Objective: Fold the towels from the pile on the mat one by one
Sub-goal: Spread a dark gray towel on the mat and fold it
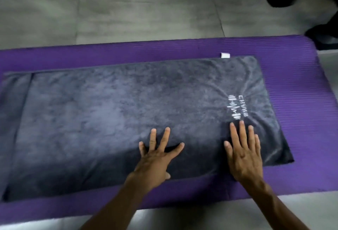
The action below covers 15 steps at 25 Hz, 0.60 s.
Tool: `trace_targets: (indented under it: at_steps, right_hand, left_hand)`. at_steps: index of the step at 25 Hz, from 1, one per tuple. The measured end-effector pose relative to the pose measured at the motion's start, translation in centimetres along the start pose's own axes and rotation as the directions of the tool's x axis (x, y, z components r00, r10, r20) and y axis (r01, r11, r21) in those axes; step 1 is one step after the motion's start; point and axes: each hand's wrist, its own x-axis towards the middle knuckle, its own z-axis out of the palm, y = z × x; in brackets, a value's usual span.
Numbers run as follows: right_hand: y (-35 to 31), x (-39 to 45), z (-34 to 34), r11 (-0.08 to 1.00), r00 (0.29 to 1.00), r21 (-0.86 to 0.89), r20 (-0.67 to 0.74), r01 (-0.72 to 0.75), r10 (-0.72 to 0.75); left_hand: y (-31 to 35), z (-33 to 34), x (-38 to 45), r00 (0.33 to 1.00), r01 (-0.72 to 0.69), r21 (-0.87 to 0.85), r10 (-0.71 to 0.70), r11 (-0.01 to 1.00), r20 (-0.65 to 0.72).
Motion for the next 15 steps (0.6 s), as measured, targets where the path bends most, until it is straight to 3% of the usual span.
trace_targets:
  at_steps: [1, 2, 4, 6, 8, 10, 12, 15]
  right_hand:
    - [-2.4, -0.2, -0.1, 0.996, 0.996, 0.023, -0.012, 0.086, -0.086]
    - [-5.6, -0.7, 0.1, 0.975, 0.976, 0.051, -0.03, 0.215, -0.214]
    - [-12.6, -1.6, 0.1, 0.858, 0.86, 0.066, -0.041, 0.51, -0.508]
    - [-18.6, -2.1, 0.8, 0.688, 0.688, 0.018, -0.022, 0.726, -0.725]
    - [-24.3, -2.2, 2.3, 0.571, 0.571, 0.015, -0.005, 0.821, -0.821]
    - [-27.5, -1.3, 4.1, 0.568, 0.567, 0.013, 0.04, 0.823, -0.823]
    - [-28.6, -0.4, 5.6, 0.584, 0.582, -0.009, 0.098, 0.812, -0.808]
    - [-28.3, -0.4, 6.5, 0.583, 0.583, -0.016, 0.074, 0.812, -0.809]
  left_hand:
    - [0.0, 0.5, -0.2, 0.995, -0.027, -0.034, 0.024, 0.999, -0.102]
    - [-0.7, 1.0, -1.0, 0.955, -0.073, -0.071, 0.05, 0.995, -0.291]
    - [-3.6, 2.2, -3.4, 0.784, -0.139, -0.211, -0.023, 0.967, -0.62]
    - [-8.7, 2.4, -6.3, 0.6, -0.102, -0.387, -0.254, 0.917, -0.759]
    - [-16.0, 2.2, -10.5, 0.442, 0.067, -0.538, -0.508, 0.84, -0.739]
    - [-23.6, 2.5, -14.8, 0.306, 0.273, -0.621, -0.678, 0.735, -0.668]
    - [-29.7, 4.0, -18.6, 0.25, 0.445, -0.654, -0.786, 0.612, -0.566]
    - [-33.7, 6.2, -20.9, 0.196, 0.471, -0.761, -0.894, 0.446, -0.402]
